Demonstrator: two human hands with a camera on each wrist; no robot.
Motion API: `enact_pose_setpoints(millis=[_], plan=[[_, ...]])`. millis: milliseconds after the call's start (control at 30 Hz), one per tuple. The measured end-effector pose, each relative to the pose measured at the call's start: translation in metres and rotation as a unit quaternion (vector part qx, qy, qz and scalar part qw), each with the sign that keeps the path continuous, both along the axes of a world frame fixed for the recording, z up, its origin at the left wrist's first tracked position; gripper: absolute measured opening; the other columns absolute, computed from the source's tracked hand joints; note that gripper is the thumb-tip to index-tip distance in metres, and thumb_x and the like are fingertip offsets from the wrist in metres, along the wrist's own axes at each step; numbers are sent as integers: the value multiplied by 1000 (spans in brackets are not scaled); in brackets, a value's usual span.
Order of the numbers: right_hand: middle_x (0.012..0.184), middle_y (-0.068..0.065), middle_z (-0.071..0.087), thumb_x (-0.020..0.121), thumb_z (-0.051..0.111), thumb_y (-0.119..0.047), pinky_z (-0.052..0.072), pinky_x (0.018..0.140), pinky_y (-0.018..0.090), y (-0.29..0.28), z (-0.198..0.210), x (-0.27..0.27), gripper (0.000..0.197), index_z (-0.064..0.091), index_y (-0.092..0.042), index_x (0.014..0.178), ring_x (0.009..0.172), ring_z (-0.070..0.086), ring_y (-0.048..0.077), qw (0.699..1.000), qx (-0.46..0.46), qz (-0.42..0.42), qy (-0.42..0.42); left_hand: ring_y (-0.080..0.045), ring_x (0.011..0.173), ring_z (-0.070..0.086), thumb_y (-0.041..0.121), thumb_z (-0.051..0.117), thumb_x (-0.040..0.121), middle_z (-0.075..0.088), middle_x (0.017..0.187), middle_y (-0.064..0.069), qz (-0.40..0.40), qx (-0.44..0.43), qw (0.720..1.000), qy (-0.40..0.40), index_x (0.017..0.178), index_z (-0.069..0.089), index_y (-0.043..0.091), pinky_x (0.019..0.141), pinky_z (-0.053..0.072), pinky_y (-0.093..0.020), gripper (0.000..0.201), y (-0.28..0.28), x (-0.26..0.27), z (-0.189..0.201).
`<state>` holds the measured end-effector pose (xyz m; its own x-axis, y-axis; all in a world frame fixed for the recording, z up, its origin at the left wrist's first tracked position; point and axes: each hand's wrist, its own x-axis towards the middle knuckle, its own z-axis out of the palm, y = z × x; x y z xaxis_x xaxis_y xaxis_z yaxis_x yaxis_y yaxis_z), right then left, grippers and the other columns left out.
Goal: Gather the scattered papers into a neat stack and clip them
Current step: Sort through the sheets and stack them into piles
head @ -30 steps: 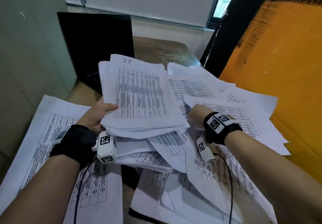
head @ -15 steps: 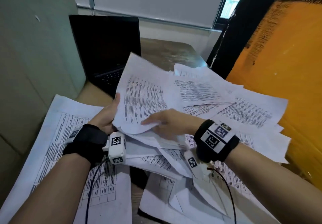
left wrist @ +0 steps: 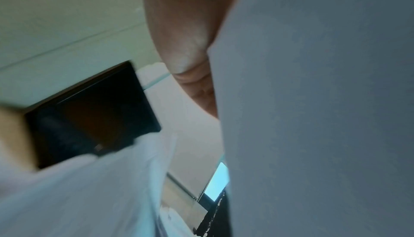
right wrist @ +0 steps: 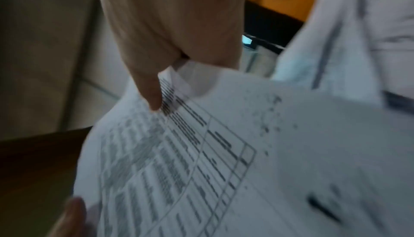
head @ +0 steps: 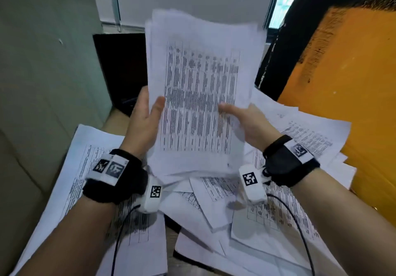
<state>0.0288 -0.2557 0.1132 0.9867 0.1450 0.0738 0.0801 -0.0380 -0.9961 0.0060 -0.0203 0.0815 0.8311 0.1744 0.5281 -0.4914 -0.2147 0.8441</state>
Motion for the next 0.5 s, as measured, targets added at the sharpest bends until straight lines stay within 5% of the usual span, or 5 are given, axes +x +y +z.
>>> enact_pose_setpoints(millis=[100, 167, 267, 367, 500], plan=[[104, -4, 68, 91, 66, -18, 47, 75, 4, 11, 41, -25, 22, 60, -11, 111, 86, 64, -12, 984, -29, -25, -173, 26, 97, 48, 21, 38, 102, 49, 112, 18, 62, 34, 994, -87, 129, 40, 11, 90, 39, -3, 29, -14, -15, 37], [98, -11, 66, 90, 67, -21, 49, 82, 6, 11, 58, -33, 16, 57, -25, 103, 83, 61, -18, 977, -34, -34, -206, 37, 90, 41, 18, 35, 103, 41, 113, 23, 66, 21, 993, -98, 137, 31, 0, 88, 37, 3, 39, -20, -21, 57], [116, -12, 66, 87, 70, -23, 48, 99, 23, 5, 62, -36, 29, 56, -32, 111, 109, 62, -3, 980, -53, 6, -193, 42, 83, 37, 22, 41, 102, 33, 106, 35, 53, 1, 995, -79, 142, 28, 3, 76, 27, 12, 47, -22, -24, 68], [111, -17, 69, 88, 69, -23, 51, 87, 17, -7, 43, -35, 30, 60, -28, 116, 104, 64, -4, 991, -39, 32, -121, 19, 98, 51, 38, 57, 92, 52, 107, 30, -9, -70, 997, 19, 136, 41, 26, 86, 38, -6, 48, -12, -16, 52], [101, -5, 75, 84, 72, -13, 51, 88, 34, -12, 26, -31, 18, 71, -19, 101, 97, 69, 11, 998, 4, 1, -69, 7, 92, 59, 8, 56, 94, 63, 109, 4, -79, 48, 992, 86, 119, 56, 18, 93, 49, -30, 28, -24, -19, 44]])
